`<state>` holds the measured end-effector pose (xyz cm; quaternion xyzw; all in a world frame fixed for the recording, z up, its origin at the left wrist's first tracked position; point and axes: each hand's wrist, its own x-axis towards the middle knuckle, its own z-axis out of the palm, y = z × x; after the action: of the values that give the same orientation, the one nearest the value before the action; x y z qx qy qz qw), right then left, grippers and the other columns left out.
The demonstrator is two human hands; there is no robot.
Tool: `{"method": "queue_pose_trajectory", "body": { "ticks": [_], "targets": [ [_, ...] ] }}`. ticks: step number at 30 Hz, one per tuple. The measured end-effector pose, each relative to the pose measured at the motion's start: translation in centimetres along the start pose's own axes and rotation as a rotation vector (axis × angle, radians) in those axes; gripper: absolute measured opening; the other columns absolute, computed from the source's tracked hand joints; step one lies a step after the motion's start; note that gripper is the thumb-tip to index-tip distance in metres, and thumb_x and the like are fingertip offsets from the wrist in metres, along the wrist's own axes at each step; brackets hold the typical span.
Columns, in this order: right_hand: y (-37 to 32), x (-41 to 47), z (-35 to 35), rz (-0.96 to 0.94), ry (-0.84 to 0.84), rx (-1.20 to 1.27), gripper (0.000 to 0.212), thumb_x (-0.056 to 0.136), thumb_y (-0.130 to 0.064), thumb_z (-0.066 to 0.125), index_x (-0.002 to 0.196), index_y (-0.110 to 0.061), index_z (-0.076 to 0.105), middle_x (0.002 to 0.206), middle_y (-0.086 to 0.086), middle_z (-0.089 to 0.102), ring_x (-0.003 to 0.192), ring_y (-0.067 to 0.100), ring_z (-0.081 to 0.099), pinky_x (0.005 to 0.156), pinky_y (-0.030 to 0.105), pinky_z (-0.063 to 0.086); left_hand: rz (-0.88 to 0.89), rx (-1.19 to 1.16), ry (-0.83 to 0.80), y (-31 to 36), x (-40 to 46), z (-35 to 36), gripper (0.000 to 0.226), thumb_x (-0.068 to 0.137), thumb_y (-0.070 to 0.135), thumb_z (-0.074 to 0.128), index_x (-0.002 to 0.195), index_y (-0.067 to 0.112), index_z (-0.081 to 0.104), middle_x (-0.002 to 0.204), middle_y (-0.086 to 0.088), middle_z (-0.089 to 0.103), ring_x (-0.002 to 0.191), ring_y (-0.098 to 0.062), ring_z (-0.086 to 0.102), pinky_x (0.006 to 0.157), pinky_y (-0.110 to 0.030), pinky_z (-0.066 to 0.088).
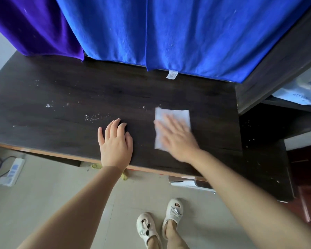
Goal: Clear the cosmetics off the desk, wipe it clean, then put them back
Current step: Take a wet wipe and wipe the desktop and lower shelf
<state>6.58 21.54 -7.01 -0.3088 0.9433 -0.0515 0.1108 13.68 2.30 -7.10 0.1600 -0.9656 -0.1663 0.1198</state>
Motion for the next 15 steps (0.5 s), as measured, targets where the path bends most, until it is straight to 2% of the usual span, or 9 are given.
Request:
{"method": "queue_pose_trajectory", "body": {
  "ticks": [2,4,6,7,9,13,15],
  "targets": [
    [6.1,-1.2,-0.4,0.271,0.081,0.015,0.071,0.082,-0.049,-0.004,0.148,-0.026,0.009,0.159,0.006,0.001,0.145,0.031,0.007,0.116,0.045,0.008,0.002,0.004,-0.005,0.1,0.0,-0.1,0.047,0.089,0.029,0.025,0.115,0.007,0.057,0.13,-0.01,0.054,0.124,-0.029,0.043,0.111,-0.051,0.018],
    [11.0,-1.8,-1.2,0.591,0.17,0.047,0.067,0.087,-0.047,0.007,0.147,-0.019,0.017,0.158,0.014,0.008,0.141,0.036,0.018,0.114,0.047,0.017,0.003,0.014,0.0,0.1,0.1,-0.1,0.046,0.089,0.029,0.026,0.114,0.007,0.058,0.128,-0.011,0.055,0.123,-0.029,0.043,0.111,-0.052,0.019],
    [12.3,-0.5,-2.2,0.807,0.184,0.083,0.067,0.09,-0.046,0.01,0.148,-0.013,0.016,0.156,0.02,0.009,0.144,0.032,0.009,0.116,0.048,0.012,0.001,0.019,-0.006,0.2,0.1,-0.1,0.044,0.089,0.028,0.027,0.113,0.006,0.058,0.127,-0.011,0.055,0.122,-0.03,0.044,0.11,-0.053,0.02],
    [11.2,0.9,-2.5,0.855,0.158,0.111,0.063,0.093,-0.044,0.012,0.148,-0.013,0.011,0.157,0.019,0.004,0.145,0.029,0.001,0.117,0.049,0.006,0.005,0.022,-0.01,0.2,0.2,-0.1,0.043,0.089,0.027,0.028,0.112,0.006,0.059,0.127,-0.012,0.056,0.121,-0.03,0.044,0.11,-0.053,0.02],
    [7.1,4.4,-2.2,0.758,0.094,0.125,0.058,0.098,-0.041,0.014,0.149,-0.015,0.003,0.158,0.016,-0.004,0.146,0.026,-0.007,0.118,0.048,-0.005,0.005,0.036,-0.008,0.2,0.1,0.0,0.042,0.089,0.026,0.029,0.111,0.006,0.059,0.126,-0.012,0.056,0.121,-0.03,0.045,0.11,-0.053,0.021],
    [-2.8,8.0,-1.1,0.125,0.015,0.069,0.052,0.101,-0.033,0.015,0.148,-0.018,-0.001,0.159,0.008,-0.006,0.146,0.02,-0.009,0.117,0.04,-0.009,-0.003,0.057,-0.019,0.1,0.1,0.0,0.043,0.089,0.026,0.028,0.111,0.006,0.059,0.127,-0.012,0.055,0.121,-0.03,0.045,0.111,-0.053,0.018],
    [-2.9,7.9,-1.7,-0.08,-0.051,0.052,0.05,0.101,-0.03,0.014,0.148,-0.022,0.0,0.159,0.002,-0.007,0.146,0.016,-0.01,0.117,0.037,-0.008,-0.005,0.068,-0.029,0.3,0.1,-0.1,0.044,0.089,0.027,0.027,0.113,0.006,0.058,0.128,-0.012,0.055,0.122,-0.03,0.045,0.112,-0.053,0.017]
  ]
}}
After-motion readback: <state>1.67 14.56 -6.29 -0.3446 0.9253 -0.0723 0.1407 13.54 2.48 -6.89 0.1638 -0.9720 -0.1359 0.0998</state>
